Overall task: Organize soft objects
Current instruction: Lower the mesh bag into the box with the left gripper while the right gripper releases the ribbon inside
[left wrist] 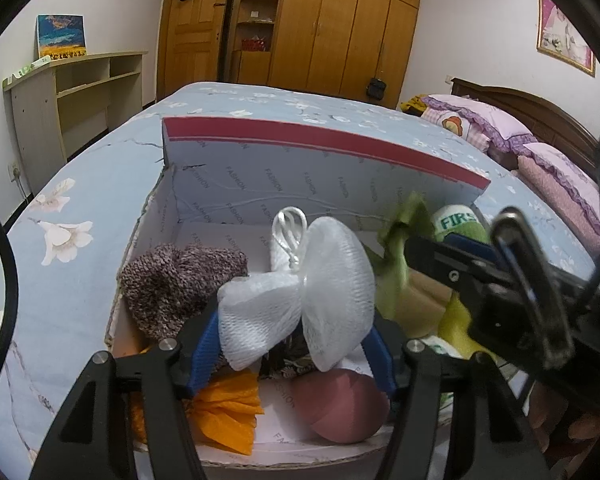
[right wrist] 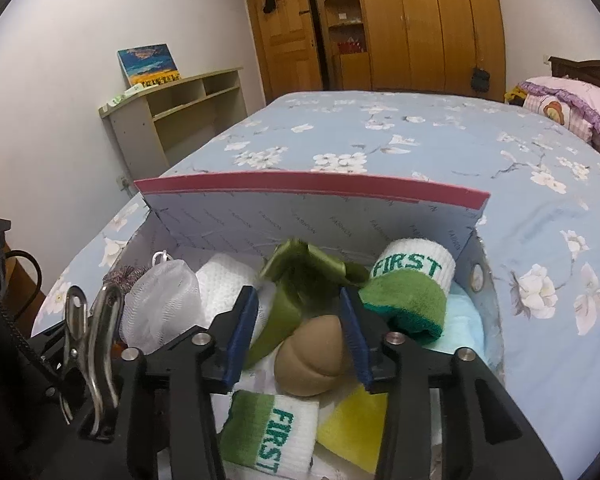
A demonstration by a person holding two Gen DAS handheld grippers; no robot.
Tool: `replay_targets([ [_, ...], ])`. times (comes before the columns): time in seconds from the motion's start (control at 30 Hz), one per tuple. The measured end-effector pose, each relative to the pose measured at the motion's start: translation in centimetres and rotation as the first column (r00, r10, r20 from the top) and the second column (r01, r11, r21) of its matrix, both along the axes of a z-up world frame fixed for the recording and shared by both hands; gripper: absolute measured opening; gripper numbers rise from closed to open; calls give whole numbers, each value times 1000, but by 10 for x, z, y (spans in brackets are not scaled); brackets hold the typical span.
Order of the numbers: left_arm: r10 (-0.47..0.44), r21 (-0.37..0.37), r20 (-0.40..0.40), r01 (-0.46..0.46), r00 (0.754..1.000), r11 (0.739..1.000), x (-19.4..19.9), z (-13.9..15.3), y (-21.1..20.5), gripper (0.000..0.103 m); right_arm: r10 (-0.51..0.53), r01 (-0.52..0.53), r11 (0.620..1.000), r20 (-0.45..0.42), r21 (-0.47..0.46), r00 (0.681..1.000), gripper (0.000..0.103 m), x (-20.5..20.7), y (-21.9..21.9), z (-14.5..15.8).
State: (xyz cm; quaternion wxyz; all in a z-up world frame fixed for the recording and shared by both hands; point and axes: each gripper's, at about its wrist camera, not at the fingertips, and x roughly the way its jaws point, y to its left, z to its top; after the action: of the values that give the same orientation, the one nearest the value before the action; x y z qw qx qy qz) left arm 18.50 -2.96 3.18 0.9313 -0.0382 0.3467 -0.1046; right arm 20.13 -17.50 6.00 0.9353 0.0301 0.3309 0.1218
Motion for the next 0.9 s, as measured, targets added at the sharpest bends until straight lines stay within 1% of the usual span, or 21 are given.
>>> replay_targets([
  [0.3, -4, -17, 8, 5, 1000, 1000, -4, 4, 4, 67, -25, 24, 998, 15, 60, 1000, 46, -18, -13, 7],
  [0.33, -4, -19, 8, 4, 1000, 1000, -4, 4, 4, 69, -28, 27, 998, 21, 63, 999, 46, -21, -15, 9],
  [0.43, -19, -35, -5, 19, 1000, 999, -5, 6, 6, 78, -44, 42, 996, 32, 78, 999, 46, -28, -21, 12],
  [0.5, -27, -48, -12, 26, 1000, 999, -4, 7, 7, 80, -50, 47, 995, 34, 91, 998, 46, -32, -25, 13],
  [0.6, -32, -70, -21, 31, 999, 997, -5, 10, 7, 87, -58, 54, 993, 35, 100, 998, 46, -40, -30, 12],
  [0.67, -33, -79, -19, 31, 999, 996, -7, 13, 7, 93, -61, 57, 993, 33, 103, 998, 46, -43, -33, 11],
  [0.77, -30, -61, -8, 29, 1000, 998, -12, 17, 5, 101, -67, 63, 992, 28, 107, 997, 46, -49, -36, 8],
  [0.83, -16, -31, 8, 16, 1000, 999, -16, 20, 3, 103, -77, 73, 991, 26, 109, 997, 46, -53, -38, 7],
  [0.9, -7, -18, 20, 8, 1000, 1000, -21, 24, 3, 103, -84, 81, 991, 22, 107, 996, 46, -57, -40, 6],
])
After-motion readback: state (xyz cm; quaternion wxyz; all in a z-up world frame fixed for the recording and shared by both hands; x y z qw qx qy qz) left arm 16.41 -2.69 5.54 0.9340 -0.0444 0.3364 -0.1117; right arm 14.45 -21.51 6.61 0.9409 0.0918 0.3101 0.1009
